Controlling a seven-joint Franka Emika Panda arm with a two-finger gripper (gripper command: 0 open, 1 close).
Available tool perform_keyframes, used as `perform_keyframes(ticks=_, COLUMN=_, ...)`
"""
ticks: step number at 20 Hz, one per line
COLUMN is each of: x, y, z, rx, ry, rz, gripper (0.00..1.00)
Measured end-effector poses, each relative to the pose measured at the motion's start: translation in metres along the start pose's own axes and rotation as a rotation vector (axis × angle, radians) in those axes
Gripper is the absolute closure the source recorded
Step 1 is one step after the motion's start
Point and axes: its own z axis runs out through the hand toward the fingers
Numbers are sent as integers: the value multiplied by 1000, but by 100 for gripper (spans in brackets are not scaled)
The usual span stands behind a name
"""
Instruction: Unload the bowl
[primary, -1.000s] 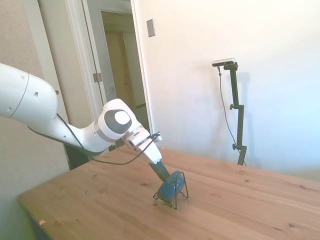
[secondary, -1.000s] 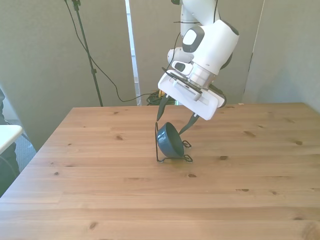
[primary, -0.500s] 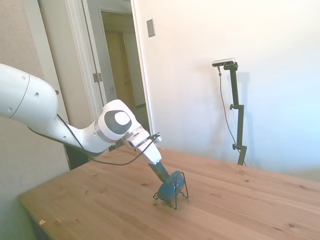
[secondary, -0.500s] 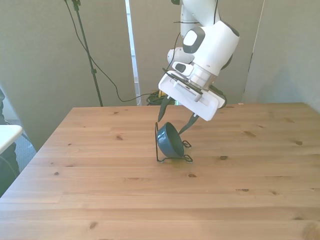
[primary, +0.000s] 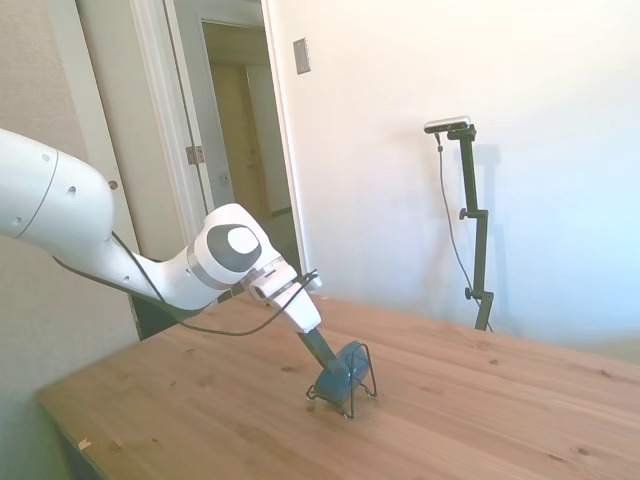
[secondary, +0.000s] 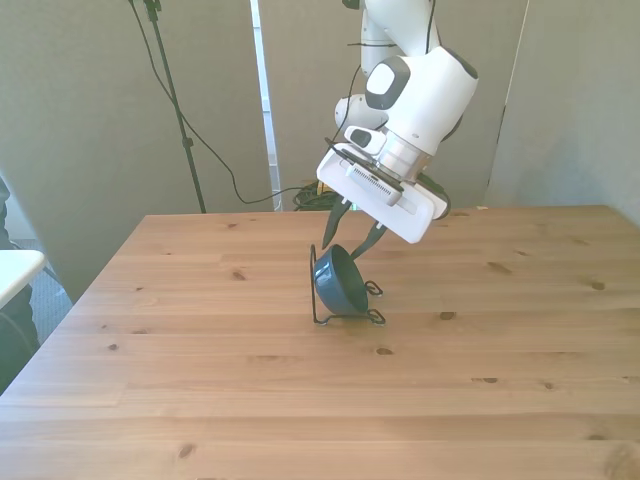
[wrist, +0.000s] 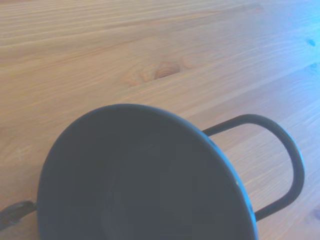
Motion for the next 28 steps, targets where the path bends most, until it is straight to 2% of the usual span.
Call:
perform_keyframes(ticks=13, x=8, y=3, z=-1, rx=-2, ry=3, rz=15, gripper=100)
perform_keyframes(ticks=19, x=9, y=3, z=-16, rx=22, ry=11, rz=16, gripper=100)
perform_keyframes(ticks=24, x=-12, y=-18, z=-70, rx=130, ry=-11, rz=0, gripper=100)
perform_keyframes(ticks=26, x=-31, y=-33, z=-92, rx=206, ry=-60, rz=-15, gripper=100)
perform_keyframes(ticks=28, x=-51, y=-50, z=-100, rx=278, ry=-136, rz=-52, gripper=100)
